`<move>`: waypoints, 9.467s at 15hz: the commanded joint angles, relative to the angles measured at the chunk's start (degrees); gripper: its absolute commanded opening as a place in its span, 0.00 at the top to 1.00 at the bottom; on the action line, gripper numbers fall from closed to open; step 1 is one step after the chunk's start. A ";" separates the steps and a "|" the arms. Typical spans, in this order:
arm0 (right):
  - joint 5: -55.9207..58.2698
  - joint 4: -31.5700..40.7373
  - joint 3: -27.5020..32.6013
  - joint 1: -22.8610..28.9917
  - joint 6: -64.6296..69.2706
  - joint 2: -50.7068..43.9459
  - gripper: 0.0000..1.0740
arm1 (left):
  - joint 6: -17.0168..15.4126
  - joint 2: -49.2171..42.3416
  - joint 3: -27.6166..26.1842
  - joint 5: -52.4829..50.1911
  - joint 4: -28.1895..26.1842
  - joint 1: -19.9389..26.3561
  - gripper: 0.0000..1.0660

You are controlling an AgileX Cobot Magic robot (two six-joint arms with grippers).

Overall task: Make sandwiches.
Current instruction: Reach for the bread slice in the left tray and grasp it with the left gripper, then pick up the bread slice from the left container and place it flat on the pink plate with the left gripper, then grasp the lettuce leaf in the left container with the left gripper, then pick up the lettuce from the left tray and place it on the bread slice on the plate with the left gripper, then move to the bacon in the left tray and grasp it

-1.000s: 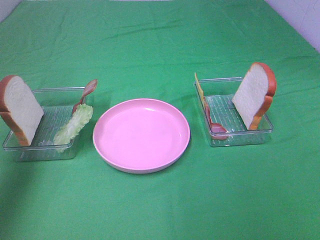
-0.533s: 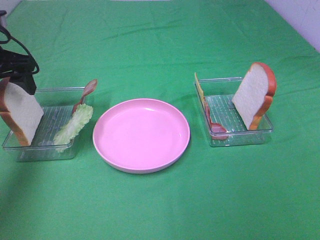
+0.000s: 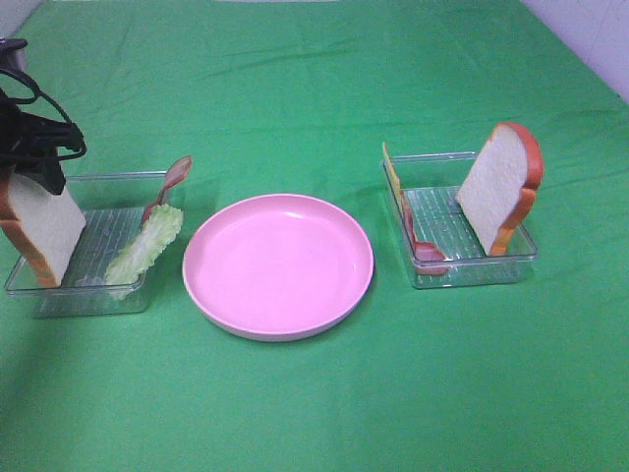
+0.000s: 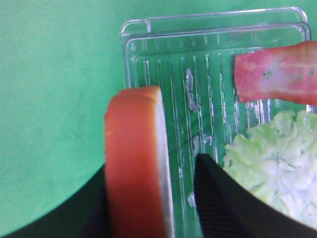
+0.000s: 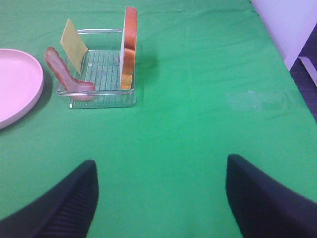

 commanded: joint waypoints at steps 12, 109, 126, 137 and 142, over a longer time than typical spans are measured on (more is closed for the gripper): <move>-0.40 -0.06 0.23 -0.23 -0.57 -0.74 0.36 | -0.34 -15.87 -8.19 14.32 -5.96 -0.34 1.00; -0.40 -0.06 0.23 -0.23 -0.57 -0.74 0.36 | -0.06 10.60 -17.99 3.67 -19.48 -32.95 1.00; -0.40 -0.06 0.23 -0.23 -0.57 -0.74 0.36 | -13.87 12.03 -17.99 10.54 3.15 -32.83 0.55; -0.40 -0.06 0.23 -0.23 -0.57 -0.74 0.36 | -19.48 12.03 -35.47 30.88 16.33 -30.77 0.34; -0.40 -0.06 0.23 -0.23 -0.57 -0.74 0.36 | -19.08 12.66 -35.47 33.46 23.38 -28.07 0.30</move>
